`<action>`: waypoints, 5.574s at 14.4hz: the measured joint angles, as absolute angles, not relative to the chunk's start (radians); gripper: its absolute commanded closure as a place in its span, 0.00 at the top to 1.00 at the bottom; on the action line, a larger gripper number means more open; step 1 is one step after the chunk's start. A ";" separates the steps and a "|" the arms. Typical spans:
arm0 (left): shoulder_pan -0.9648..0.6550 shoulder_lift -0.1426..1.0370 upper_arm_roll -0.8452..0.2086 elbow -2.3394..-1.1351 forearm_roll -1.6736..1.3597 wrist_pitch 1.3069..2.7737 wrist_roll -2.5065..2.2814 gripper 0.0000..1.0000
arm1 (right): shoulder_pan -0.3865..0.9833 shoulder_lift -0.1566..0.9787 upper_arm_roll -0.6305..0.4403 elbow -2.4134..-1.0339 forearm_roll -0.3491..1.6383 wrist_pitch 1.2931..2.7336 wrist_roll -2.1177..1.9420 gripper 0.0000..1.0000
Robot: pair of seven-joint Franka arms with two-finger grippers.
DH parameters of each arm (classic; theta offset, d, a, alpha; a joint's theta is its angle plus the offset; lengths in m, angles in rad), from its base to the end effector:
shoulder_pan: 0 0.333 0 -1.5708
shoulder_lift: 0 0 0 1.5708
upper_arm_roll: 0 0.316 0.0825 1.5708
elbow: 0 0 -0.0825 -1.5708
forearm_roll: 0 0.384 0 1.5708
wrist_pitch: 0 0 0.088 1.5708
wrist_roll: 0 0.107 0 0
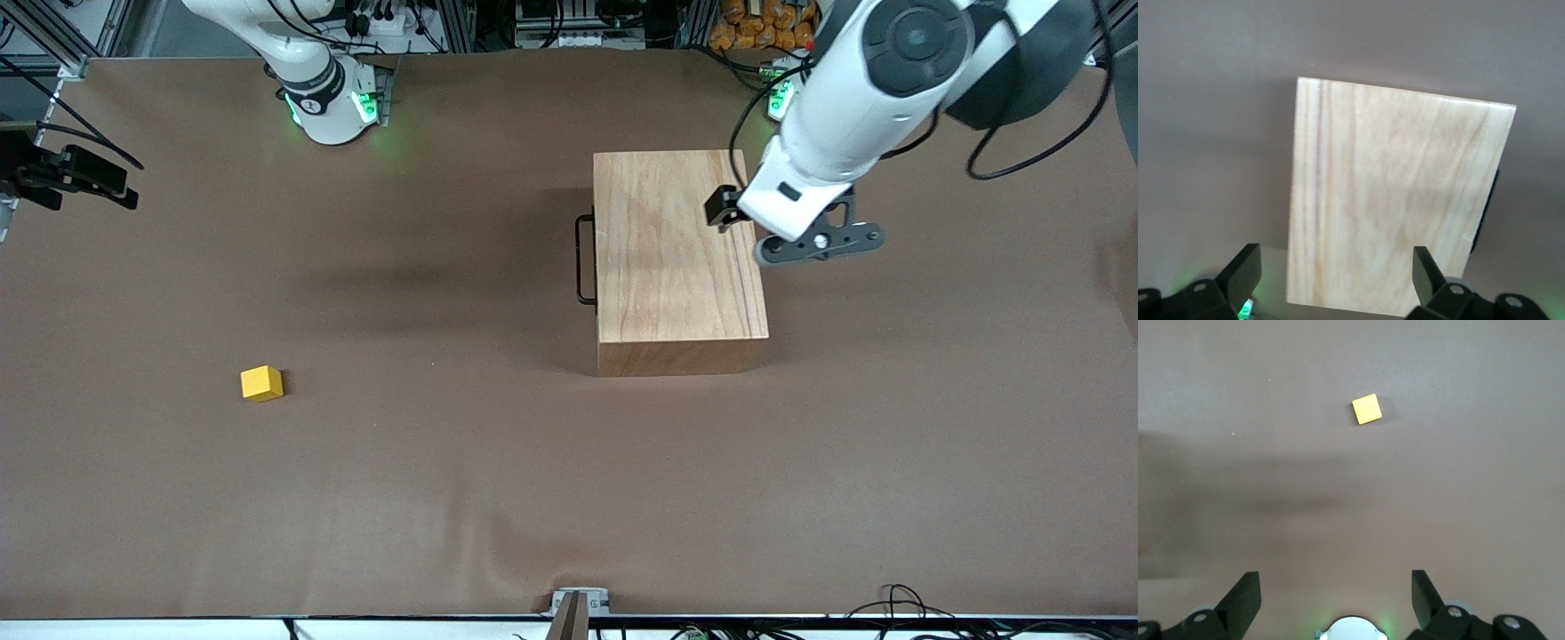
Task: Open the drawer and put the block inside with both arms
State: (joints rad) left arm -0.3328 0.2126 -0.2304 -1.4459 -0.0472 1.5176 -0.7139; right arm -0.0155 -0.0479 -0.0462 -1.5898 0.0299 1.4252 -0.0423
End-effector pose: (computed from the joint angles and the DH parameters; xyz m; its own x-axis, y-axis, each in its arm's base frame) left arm 0.5186 -0.3173 0.5582 0.9747 0.1518 -0.1641 0.1512 -0.9884 -0.0163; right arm 0.5229 -0.0294 0.6297 0.9933 -0.0144 -0.1149 -0.0187 -0.9991 -0.0370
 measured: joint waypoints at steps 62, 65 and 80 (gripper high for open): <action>-0.871 0.767 -0.207 -1.296 0.361 2.052 -1.185 1.00 | -0.043 -0.116 -0.061 -2.018 0.016 1.943 -0.087 1.00; -0.887 0.769 -0.201 -1.296 0.370 2.065 -1.185 1.00 | -0.043 -0.082 -0.061 -2.134 0.016 2.134 -0.089 1.00; -0.924 0.779 -0.206 -1.291 0.370 2.176 -1.238 1.00 | -0.041 0.334 -0.056 -2.194 0.016 2.666 -0.156 1.00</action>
